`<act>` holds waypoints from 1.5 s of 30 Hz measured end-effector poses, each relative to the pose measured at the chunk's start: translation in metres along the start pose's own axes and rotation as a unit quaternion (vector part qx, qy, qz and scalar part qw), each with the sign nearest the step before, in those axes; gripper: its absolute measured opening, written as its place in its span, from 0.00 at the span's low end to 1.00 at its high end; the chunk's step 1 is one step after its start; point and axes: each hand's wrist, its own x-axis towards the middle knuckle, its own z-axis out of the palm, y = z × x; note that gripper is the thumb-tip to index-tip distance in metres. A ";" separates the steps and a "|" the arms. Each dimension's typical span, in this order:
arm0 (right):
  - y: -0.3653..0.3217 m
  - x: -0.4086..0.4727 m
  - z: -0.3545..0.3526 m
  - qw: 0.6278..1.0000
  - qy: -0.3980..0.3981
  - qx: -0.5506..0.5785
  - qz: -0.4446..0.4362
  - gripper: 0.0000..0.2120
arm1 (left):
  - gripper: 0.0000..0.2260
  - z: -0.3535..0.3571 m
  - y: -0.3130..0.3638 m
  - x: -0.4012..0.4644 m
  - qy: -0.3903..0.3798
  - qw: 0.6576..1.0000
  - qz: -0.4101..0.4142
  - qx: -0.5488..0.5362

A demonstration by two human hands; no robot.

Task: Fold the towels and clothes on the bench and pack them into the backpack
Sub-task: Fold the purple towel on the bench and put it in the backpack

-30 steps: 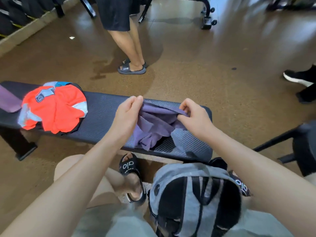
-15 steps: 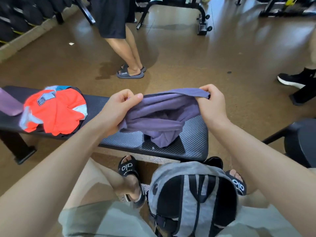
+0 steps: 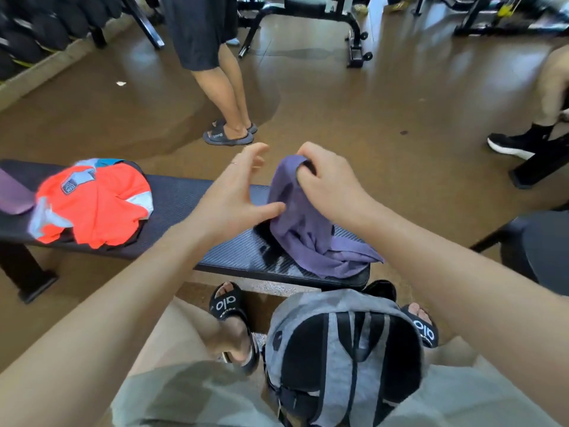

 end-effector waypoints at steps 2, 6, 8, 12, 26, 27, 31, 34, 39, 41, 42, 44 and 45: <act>0.001 -0.006 0.010 1.000 -0.024 0.008 0.001 0.06 | 0.17 0.009 0.013 -0.001 0.045 0.999 0.025 0.004; 0.014 -0.011 0.010 0.998 -0.064 -0.010 0.008 0.11 | 0.03 0.004 0.024 0.000 0.076 0.997 0.008 0.014; 0.023 -0.013 0.004 0.996 -0.083 -0.014 0.017 0.11 | 0.03 -0.001 0.022 0.001 0.083 0.997 -0.007 0.006; 0.029 -0.013 0.001 0.996 -0.083 0.013 0.029 0.08 | 0.05 -0.002 0.020 0.000 0.017 0.992 -0.053 -0.116; 0.039 -0.011 0.009 0.986 -0.141 -0.083 0.044 0.07 | 0.06 -0.006 -0.007 0.003 0.138 0.988 -0.065 0.003; 0.047 -0.010 0.007 0.982 -0.141 -0.101 0.075 0.06 | 0.06 -0.011 -0.012 0.005 0.153 0.985 -0.075 0.013; 0.080 -0.004 -0.003 0.964 -0.066 -0.193 0.171 0.05 | 0.07 -0.031 -0.049 0.010 0.216 0.963 -0.155 0.042; 0.083 0.004 -0.023 0.961 0.033 -0.216 0.170 0.06 | 0.09 -0.040 -0.072 0.005 0.239 0.947 -0.212 0.042; 0.052 0.026 -0.053 0.947 0.127 -0.285 0.076 0.11 | 0.10 -0.050 -0.082 -0.002 0.251 0.932 -0.253 0.069; 0.041 0.029 -0.053 0.947 0.114 -0.299 0.041 0.14 | 0.08 -0.050 -0.085 -0.001 0.177 0.940 -0.258 0.133; 0.037 0.029 -0.051 0.950 0.100 -0.294 0.037 0.15 | 0.07 -0.047 -0.083 0.000 0.119 0.944 -0.254 0.176; 0.025 0.029 -0.042 0.960 0.061 -0.267 0.047 0.16 | 0.15 -0.033 -0.069 -0.001 0.017 0.954 -0.215 0.209; 0.020 0.028 -0.035 0.964 0.038 -0.257 0.049 0.15 | 0.22 -0.023 -0.057 -0.002 -0.018 0.966 -0.187 0.178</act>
